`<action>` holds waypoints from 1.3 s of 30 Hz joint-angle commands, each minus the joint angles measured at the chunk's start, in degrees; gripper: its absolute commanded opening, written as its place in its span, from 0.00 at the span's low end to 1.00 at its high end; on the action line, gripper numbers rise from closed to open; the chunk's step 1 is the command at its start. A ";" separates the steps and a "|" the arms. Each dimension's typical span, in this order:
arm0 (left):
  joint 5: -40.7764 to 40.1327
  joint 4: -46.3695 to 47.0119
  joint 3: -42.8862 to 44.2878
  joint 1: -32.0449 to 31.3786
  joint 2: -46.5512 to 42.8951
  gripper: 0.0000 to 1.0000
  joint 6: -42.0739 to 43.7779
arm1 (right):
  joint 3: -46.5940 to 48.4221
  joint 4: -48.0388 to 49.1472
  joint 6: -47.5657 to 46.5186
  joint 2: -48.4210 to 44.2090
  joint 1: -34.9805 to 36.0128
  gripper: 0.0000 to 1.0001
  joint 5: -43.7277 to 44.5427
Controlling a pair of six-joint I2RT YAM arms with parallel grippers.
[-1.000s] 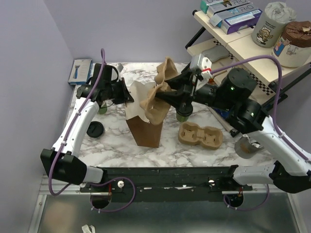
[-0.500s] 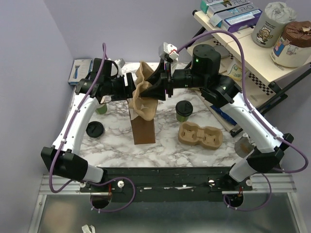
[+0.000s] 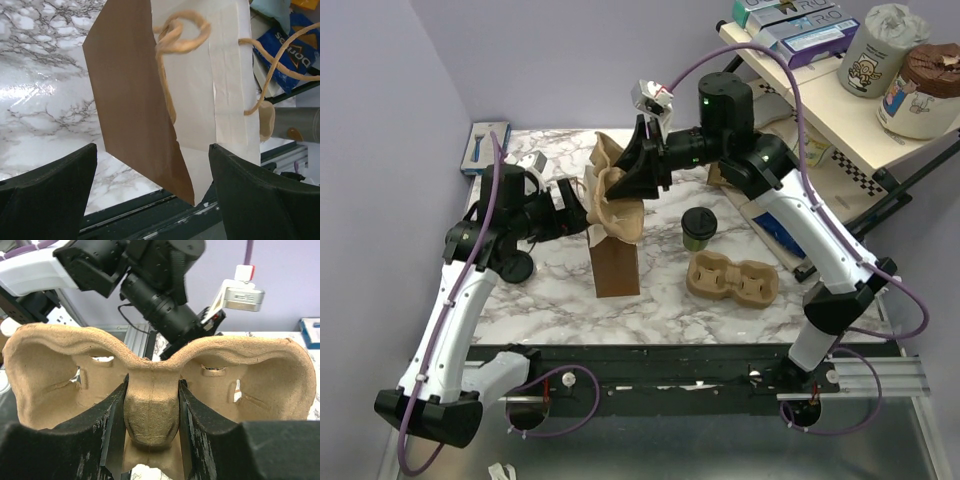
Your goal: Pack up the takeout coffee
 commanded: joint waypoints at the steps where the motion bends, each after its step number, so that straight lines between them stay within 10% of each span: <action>1: 1.56 5.71 -5.82 -0.28 -1.93 0.93 -5.35 | 5.69 -4.53 1.01 6.33 -0.46 0.36 -3.51; 12: 4.20 9.85 -9.27 -0.28 -0.18 0.40 -8.34 | 7.37 -5.15 4.52 12.93 -0.99 0.36 -9.66; 22: 4.73 8.45 -6.28 -0.37 0.53 0.14 -4.22 | 10.36 -5.24 4.79 17.51 -1.61 0.36 -12.04; 39: 8.77 3.96 -1.53 -0.45 3.70 0.00 7.04 | 6.76 -18.69 -3.84 16.28 -1.87 0.36 0.60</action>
